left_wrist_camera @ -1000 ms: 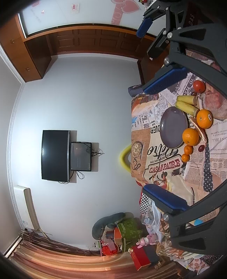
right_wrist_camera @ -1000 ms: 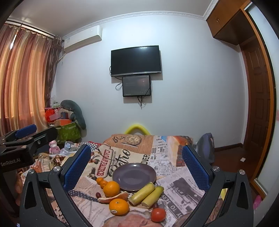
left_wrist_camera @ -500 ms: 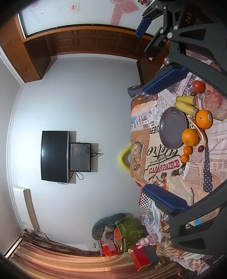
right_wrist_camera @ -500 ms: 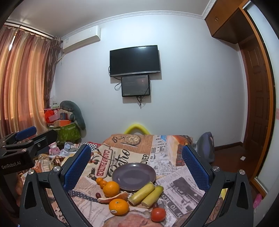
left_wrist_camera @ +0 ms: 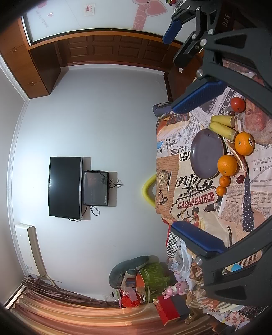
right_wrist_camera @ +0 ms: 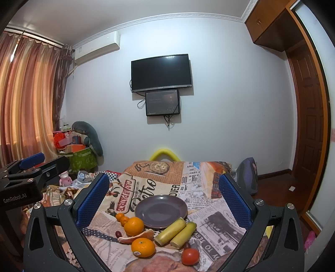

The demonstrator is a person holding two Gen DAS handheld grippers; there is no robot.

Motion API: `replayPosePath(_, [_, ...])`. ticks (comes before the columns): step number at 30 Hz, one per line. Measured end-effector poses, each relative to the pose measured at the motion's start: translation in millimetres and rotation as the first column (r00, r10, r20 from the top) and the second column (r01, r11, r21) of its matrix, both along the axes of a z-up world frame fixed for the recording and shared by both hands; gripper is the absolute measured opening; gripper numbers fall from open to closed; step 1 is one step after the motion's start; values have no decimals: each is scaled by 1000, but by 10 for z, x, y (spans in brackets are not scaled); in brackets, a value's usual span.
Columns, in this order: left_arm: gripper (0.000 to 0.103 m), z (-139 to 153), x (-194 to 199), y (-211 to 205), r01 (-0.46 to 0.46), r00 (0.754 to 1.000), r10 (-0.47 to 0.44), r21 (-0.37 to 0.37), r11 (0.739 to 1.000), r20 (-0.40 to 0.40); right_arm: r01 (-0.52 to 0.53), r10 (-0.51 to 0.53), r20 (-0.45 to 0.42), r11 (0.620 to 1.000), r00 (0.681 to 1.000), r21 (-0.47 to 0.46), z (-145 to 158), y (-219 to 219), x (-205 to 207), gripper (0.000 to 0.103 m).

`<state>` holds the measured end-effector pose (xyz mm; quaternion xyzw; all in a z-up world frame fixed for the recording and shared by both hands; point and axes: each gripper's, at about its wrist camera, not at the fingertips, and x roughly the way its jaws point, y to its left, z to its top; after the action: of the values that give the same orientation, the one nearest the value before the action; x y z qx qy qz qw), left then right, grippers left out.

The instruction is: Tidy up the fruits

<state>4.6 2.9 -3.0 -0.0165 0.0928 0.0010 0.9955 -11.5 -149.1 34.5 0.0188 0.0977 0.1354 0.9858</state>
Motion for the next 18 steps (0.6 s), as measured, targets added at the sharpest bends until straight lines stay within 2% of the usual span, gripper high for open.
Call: replayPosePath(18, [103, 0, -1, -7, 1, 1000, -1, 0, 1000, -2, -6, 6, -1, 1000, 1000, 6, -7, -22, -12, 103])
